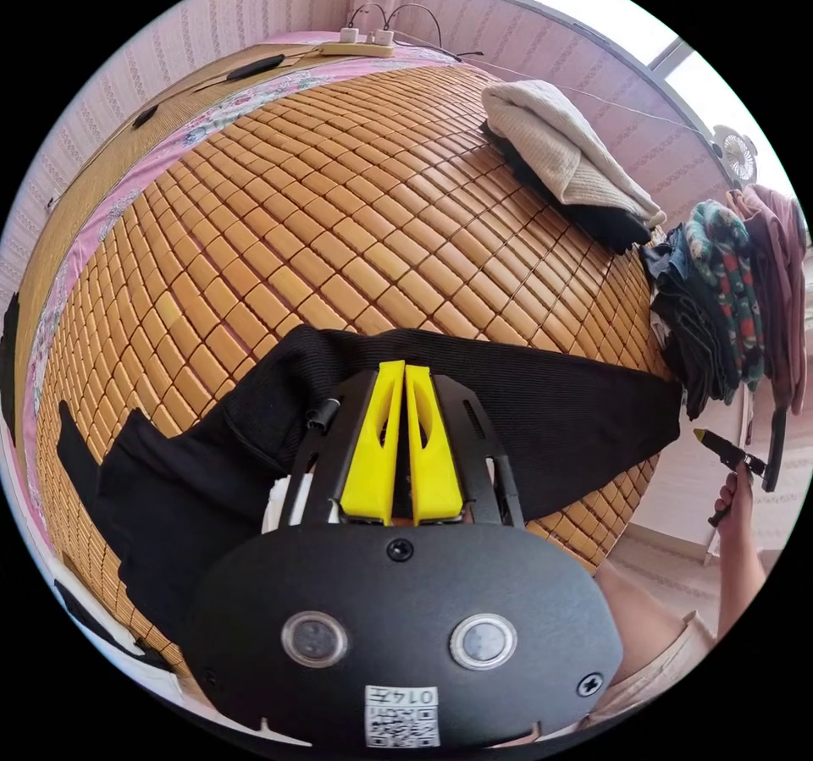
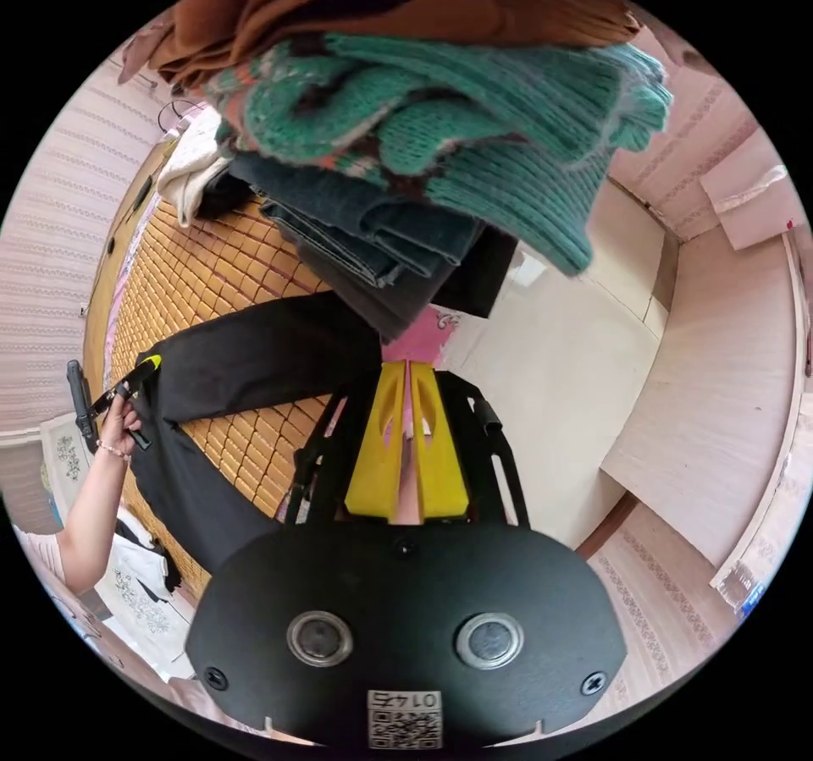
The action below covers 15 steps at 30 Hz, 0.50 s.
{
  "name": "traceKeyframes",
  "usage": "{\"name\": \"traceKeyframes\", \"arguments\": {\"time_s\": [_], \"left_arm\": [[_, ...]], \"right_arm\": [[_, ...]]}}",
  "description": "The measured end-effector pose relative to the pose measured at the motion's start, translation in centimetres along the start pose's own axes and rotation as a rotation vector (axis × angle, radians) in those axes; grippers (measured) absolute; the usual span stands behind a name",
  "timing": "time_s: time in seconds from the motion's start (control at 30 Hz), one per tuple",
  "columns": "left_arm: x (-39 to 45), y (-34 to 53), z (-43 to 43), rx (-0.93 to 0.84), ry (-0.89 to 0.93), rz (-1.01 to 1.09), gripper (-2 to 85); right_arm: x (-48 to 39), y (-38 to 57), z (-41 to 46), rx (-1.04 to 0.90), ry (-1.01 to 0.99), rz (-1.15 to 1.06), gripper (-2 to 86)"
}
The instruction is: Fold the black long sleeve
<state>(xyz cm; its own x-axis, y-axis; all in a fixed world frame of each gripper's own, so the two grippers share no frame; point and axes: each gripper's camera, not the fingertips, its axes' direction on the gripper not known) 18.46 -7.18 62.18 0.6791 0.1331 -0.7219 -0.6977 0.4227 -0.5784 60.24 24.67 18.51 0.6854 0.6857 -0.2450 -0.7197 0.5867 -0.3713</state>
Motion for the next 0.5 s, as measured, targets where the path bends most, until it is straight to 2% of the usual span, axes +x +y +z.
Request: {"name": "traceKeyframes", "arguments": {"time_s": [0.07,0.23,0.3,0.33,0.37,0.4,0.5], "left_arm": [[0.0,0.4,-0.4,0.004,0.003,-0.003,-1.0],[0.2,1.8,-1.5,0.014,-0.009,-0.014,-1.0],[0.1,2.6,-2.2,0.018,0.001,-0.022,-0.9],[0.0,2.8,-2.3,0.019,0.007,-0.024,-0.9],[-0.2,3.2,-2.7,0.019,0.021,-0.031,-0.9],[-0.5,3.7,-3.1,0.021,0.038,-0.041,-0.8],[-1.0,5.2,-5.0,0.074,0.075,-0.071,-0.2]], "right_arm": [[-2.0,0.0,-0.1,0.024,-0.001,-0.081,0.1],[-9.9,-2.4,2.1,0.104,0.170,-0.285,-0.4],[-12.4,-3.9,5.0,0.033,0.292,-0.338,-0.6],[-13.1,-3.9,4.9,0.060,0.316,-0.367,-0.7],[-14.3,-4.1,5.3,0.067,0.448,-0.382,-0.7],[-15.3,-4.3,5.9,0.038,0.494,-0.423,-0.7],[-17.0,-4.1,5.7,0.035,0.474,-0.468,-0.8]]}}
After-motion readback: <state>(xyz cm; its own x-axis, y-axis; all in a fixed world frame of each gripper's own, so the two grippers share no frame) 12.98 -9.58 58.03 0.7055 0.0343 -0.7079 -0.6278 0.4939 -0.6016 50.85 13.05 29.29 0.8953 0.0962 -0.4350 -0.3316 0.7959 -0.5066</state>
